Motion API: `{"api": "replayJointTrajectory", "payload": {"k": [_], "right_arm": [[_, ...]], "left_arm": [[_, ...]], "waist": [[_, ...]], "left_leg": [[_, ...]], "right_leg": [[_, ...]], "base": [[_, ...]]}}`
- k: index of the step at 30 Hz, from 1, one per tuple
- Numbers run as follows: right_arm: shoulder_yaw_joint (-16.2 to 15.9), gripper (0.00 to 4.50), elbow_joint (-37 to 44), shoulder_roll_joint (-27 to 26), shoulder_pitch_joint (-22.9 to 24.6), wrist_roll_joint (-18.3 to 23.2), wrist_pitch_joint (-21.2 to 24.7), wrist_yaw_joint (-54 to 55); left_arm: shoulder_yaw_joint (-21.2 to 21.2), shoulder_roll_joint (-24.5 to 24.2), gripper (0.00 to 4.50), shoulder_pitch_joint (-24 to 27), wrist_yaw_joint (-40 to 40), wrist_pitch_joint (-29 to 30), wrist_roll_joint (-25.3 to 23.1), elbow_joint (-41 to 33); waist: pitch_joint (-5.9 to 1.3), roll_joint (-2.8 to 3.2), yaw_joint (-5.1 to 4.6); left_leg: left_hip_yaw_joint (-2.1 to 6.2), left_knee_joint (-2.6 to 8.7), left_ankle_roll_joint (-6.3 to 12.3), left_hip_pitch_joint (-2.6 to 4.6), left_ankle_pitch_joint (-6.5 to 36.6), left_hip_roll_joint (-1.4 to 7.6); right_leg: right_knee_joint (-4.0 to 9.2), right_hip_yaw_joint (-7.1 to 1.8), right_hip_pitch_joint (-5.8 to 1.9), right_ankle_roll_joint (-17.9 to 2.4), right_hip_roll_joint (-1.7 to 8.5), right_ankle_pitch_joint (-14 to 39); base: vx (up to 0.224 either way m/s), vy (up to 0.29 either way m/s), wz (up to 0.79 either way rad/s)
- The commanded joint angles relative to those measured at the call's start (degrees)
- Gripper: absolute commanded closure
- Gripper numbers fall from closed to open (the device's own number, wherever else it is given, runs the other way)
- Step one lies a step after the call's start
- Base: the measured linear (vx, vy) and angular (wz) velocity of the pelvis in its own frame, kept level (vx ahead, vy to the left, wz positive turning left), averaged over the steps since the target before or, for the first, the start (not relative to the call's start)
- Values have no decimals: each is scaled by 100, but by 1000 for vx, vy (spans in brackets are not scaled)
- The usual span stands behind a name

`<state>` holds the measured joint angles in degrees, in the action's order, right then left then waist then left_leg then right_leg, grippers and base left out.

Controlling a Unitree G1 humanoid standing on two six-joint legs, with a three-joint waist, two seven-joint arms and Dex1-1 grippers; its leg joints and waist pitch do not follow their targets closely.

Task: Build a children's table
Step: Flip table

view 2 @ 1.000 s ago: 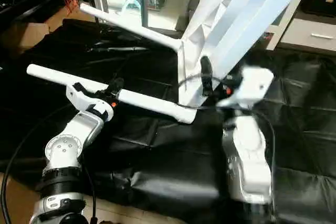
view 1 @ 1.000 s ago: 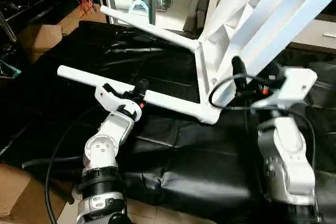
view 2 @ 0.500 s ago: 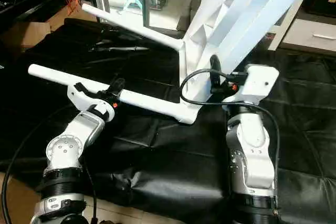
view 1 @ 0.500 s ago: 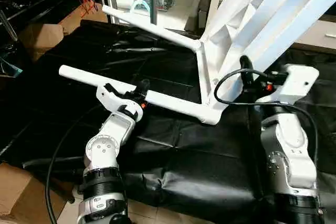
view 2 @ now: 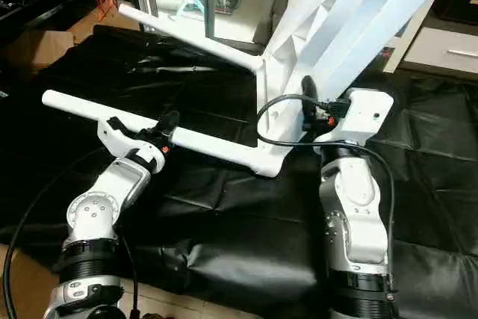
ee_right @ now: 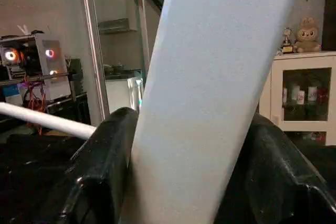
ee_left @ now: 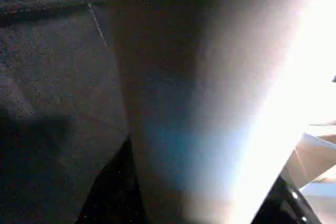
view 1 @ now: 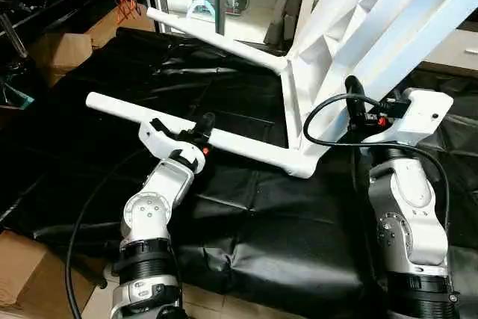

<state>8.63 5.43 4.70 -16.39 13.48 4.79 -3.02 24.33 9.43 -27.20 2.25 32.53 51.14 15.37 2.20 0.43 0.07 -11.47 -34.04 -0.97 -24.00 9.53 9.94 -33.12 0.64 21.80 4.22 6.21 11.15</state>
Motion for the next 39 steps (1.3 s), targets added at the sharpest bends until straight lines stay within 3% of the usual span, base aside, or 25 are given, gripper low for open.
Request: {"api": "replayJointTrajectory", "payload": {"k": [1,9,10,11,14,16,22,26,29,31,38,39], "right_arm": [[113,201,-115,75,-78,-77,4,0],[149,214,-187,113,-125,-139,-49,92],[150,215,-191,116,-131,-144,-62,109],[158,215,-199,123,-143,-153,-82,129],[192,216,-213,144,-180,-172,-124,175],[216,225,-234,157,-208,-180,-156,204],[284,249,-433,222,-398,-198,-293,274],[278,257,-489,225,-481,-209,-336,292],[296,257,-567,220,-563,-244,-408,315],[309,257,-603,224,-598,-250,-442,322],[413,257,-1000,390,-995,-268,-656,331],[427,257,-1102,466,-1105,-276,-714,277]], "left_arm": [[-142,-59,278,290,402,204,-445,356],[-215,-106,278,285,488,279,-509,369],[-201,-107,222,280,493,299,-479,380],[-231,-133,208,294,409,362,-444,358],[-367,-269,198,414,158,627,-367,149],[-454,-379,165,496,101,750,-405,42],[-586,-639,121,740,-18,1138,-260,-456],[-702,-788,73,847,-111,1345,-260,-718],[-829,-929,66,950,-179,1527,-307,-957],[-866,-960,32,999,-178,1568,-330,-1087],[-1100,-1382,0,1308,-770,2060,108,-1993],[-1106,-1441,0,1322,-800,1991,43,-2079]], "waist": [[-281,-18,-32],[-268,-19,-42],[-269,-17,-44],[-269,-20,-48],[-278,-21,-46],[-289,-8,-41],[-309,11,-46],[-308,-21,-26],[-304,-15,-20],[-299,-8,-17],[-298,8,-18],[-292,-27,-22]], "left_leg": [[133,503,-388,252,1874,221],[137,515,-442,257,2043,221],[138,514,-455,260,2071,221],[141,517,-468,260,2096,220],[137,511,-456,254,2026,217],[133,499,-448,250,1851,219],[125,482,-375,245,1563,220],[104,455,-271,253,1421,215],[94,451,-243,259,1313,214],[90,451,-248,261,1313,213],[75,435,-298,281,1293,203],[75,433,-280,261,1241,202]], "right_leg": [[378,-45,-21,-555,24,971],[401,-44,-1,-506,19,1162],[402,-44,1,-494,19,1191],[406,-44,5,-474,19,1226],[395,-46,7,-431,17,1217],[379,-46,2,-444,13,1033],[321,-28,-37,-624,7,521],[307,-35,-38,-639,4,477],[303,-32,-31,-647,-7,435],[300,-35,-32,-663,-8,442],[281,-35,-16,-744,-22,493],[276,-35,-30,-740,-24,444]], "base": [[0,0,0],[0,0,0],[0,0,0],[0,0,0],[0,0,0],[0,0,0],[0,0,0],[0,0,0],[0,0,0],[0,0,0],[0,0,0],[0,0,0]]}}
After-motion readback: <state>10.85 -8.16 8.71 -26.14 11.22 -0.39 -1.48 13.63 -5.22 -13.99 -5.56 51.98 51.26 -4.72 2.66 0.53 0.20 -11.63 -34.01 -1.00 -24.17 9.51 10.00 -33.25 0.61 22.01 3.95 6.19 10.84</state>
